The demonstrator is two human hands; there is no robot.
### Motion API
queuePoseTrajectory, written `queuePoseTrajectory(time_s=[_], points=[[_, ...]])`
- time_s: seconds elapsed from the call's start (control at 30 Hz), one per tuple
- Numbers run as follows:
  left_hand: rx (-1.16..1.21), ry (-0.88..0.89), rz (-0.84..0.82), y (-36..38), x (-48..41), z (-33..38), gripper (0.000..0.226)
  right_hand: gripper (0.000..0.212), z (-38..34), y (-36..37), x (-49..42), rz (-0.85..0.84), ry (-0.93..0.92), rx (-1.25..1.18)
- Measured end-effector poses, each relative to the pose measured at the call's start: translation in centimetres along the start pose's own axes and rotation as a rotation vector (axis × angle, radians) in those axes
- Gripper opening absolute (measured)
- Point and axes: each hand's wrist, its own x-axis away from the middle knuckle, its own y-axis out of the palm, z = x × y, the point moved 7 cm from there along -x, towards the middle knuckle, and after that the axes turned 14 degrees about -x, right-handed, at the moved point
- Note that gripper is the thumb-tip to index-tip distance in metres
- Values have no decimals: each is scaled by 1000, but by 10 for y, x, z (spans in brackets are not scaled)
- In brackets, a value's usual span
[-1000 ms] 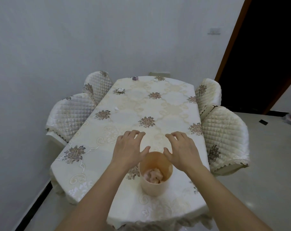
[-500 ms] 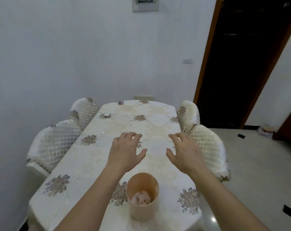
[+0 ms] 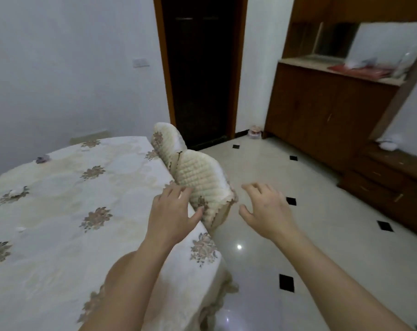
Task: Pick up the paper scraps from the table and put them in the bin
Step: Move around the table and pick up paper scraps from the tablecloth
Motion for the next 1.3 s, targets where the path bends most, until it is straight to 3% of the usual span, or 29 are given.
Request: queuePoseTrajectory(time_s=[0.23, 0.53, 1.03, 1.3], points=[[88, 217, 28, 9, -33, 92, 50, 50, 79, -35, 32, 60, 186, 77], [58, 339, 25, 47, -86, 167, 54, 47, 152, -32, 8, 70, 266, 90], [-31, 203, -70, 139, -281, 273, 53, 46, 335, -21, -180, -21, 137, -12], [-63, 105, -76, 169, -351, 275, 51, 46, 383, -2, -263, -91, 75, -79]])
